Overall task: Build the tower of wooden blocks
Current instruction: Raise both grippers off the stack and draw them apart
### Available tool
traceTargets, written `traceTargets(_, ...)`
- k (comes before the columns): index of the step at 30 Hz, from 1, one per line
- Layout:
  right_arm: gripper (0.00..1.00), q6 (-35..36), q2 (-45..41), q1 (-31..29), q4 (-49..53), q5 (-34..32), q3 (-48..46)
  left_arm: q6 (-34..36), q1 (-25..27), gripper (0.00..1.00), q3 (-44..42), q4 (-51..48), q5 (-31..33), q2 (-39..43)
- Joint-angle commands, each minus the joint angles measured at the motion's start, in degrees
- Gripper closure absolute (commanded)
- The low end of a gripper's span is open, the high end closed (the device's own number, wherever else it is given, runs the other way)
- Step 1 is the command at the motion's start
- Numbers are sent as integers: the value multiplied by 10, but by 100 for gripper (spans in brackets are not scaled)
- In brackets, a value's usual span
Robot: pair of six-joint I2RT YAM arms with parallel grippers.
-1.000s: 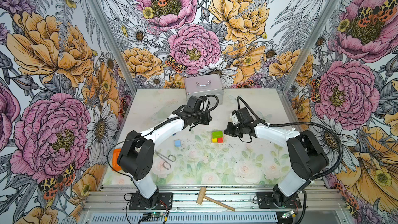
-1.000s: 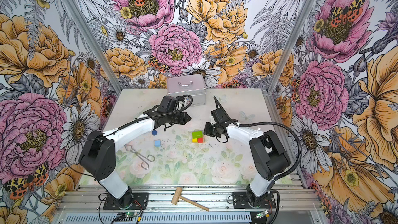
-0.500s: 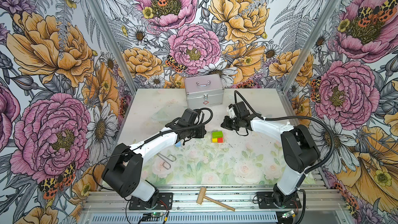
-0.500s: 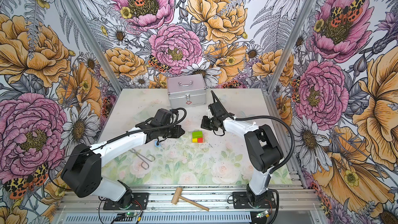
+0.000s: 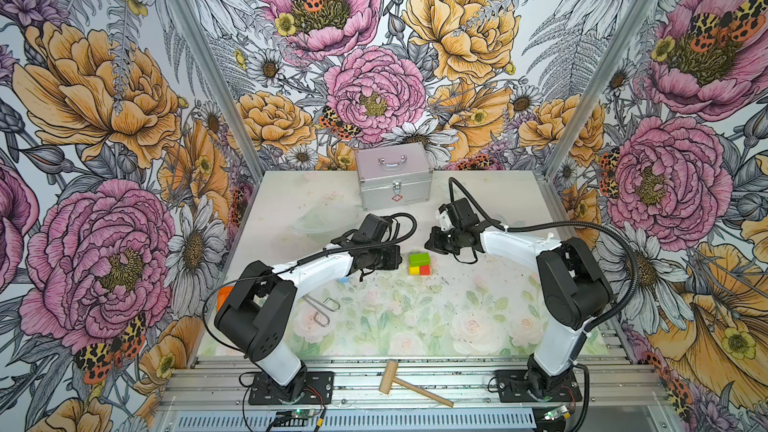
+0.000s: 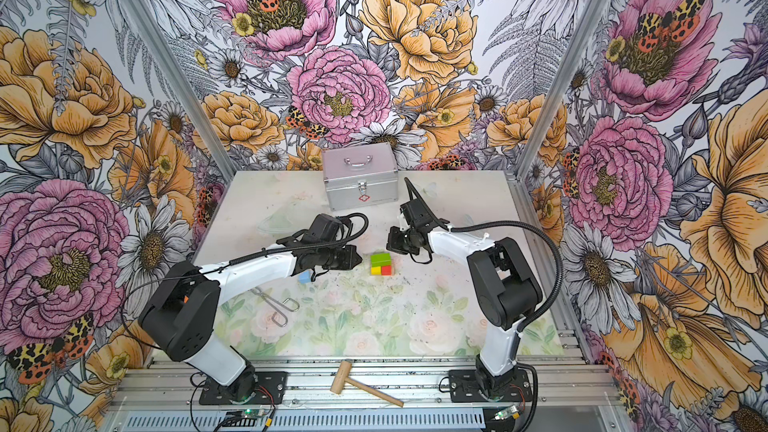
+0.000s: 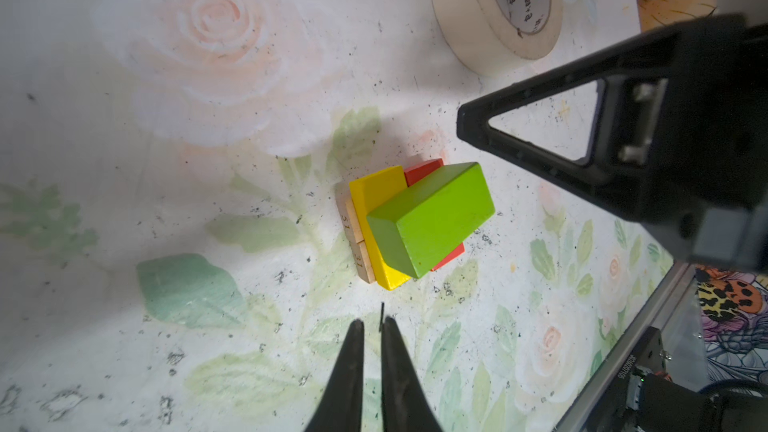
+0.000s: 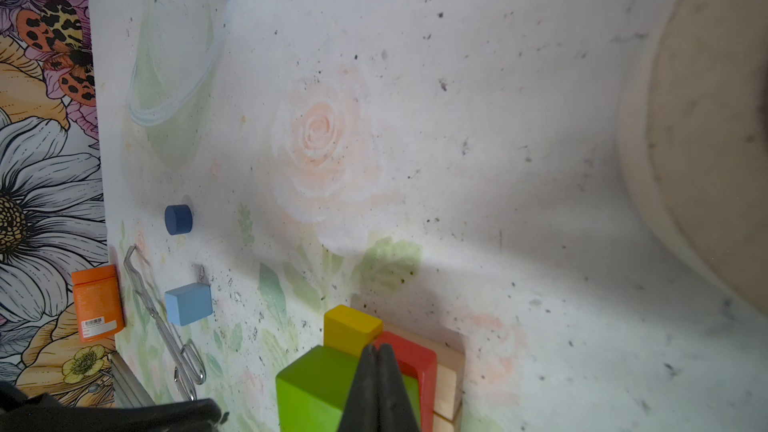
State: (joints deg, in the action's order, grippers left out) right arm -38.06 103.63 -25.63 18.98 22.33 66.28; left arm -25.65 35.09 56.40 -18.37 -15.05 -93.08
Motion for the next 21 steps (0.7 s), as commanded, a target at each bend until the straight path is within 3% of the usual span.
traceTargets(1, 100, 5, -3, -6, -4, 3, -3, -9, 4, 88, 13, 23, -20, -6)
traceTargets(21, 100, 2, -10, -7, -4, 2, -18, -9, 3, 88, 27, 35, -32, -43)
